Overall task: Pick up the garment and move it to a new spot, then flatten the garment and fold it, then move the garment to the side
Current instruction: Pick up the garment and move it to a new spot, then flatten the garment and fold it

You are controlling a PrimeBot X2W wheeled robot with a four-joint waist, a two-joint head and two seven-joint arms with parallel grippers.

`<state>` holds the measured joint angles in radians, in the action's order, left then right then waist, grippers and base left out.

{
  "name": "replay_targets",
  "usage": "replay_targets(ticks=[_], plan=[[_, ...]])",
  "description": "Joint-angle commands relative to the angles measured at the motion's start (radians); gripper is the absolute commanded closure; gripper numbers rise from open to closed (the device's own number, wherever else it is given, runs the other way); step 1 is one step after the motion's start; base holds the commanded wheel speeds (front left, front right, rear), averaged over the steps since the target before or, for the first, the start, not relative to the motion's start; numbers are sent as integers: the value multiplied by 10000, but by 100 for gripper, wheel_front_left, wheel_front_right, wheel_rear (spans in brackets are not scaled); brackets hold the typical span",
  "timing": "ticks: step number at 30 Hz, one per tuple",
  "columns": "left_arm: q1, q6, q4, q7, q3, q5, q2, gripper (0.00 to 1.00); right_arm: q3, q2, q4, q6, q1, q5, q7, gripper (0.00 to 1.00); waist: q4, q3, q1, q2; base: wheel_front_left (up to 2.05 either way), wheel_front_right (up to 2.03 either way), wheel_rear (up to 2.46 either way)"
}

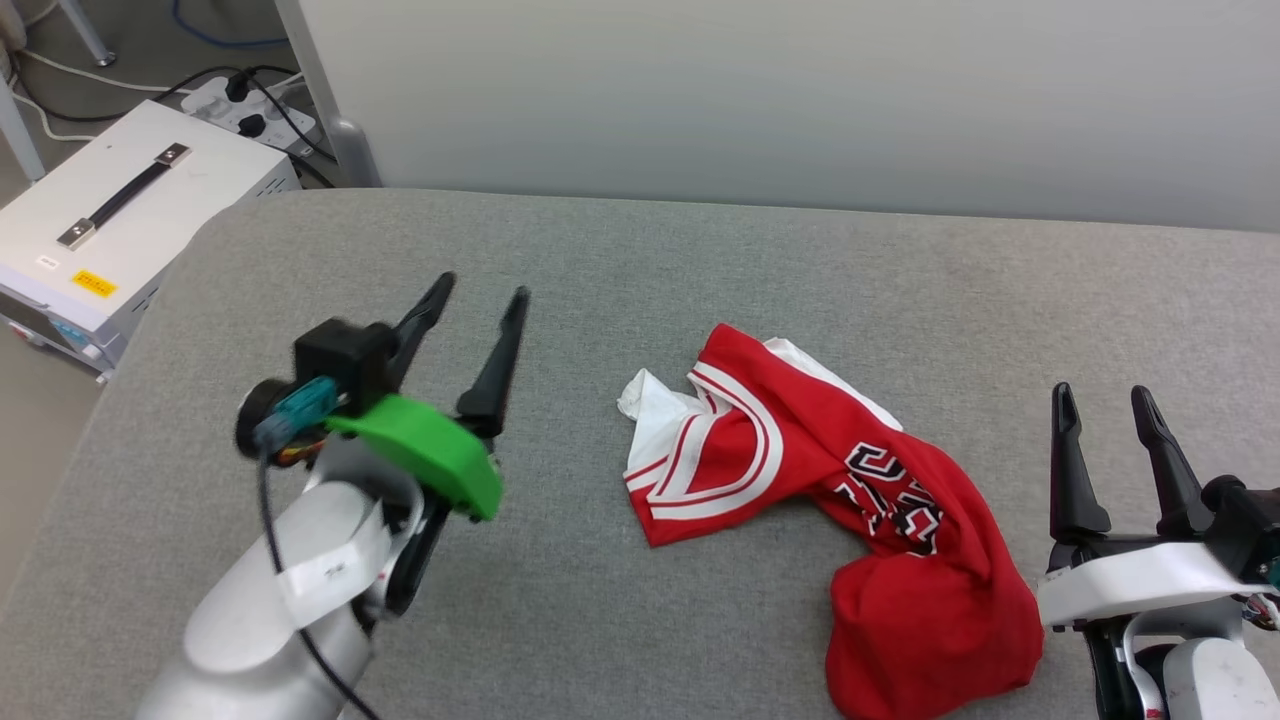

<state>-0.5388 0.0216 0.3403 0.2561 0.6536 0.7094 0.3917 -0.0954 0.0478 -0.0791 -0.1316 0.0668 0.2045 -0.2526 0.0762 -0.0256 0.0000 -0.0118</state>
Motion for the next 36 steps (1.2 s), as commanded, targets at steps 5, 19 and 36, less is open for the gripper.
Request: replay_targets(ticks=[5, 19, 36], plan=[[2447, 9, -1491, 54, -2034, -1016, 84, 0, 31, 24, 159, 9, -236, -167, -92, 0, 166, 2, 0, 118, 0, 0, 0], [4647, -1039, -2405, 56, -4555, -3207, -1864, 0, 138, 24, -39, 9, -370, -448, -92, 0, 406, -183, 0, 118, 0, 0, 0], [3958, -1517, -2508, 56, -4819, -3791, -2787, 0, 1146, 1601, -2227, 9, 3215, -393, 6514, 0, 1639, -1928, 0, 118, 0, 0, 0]])
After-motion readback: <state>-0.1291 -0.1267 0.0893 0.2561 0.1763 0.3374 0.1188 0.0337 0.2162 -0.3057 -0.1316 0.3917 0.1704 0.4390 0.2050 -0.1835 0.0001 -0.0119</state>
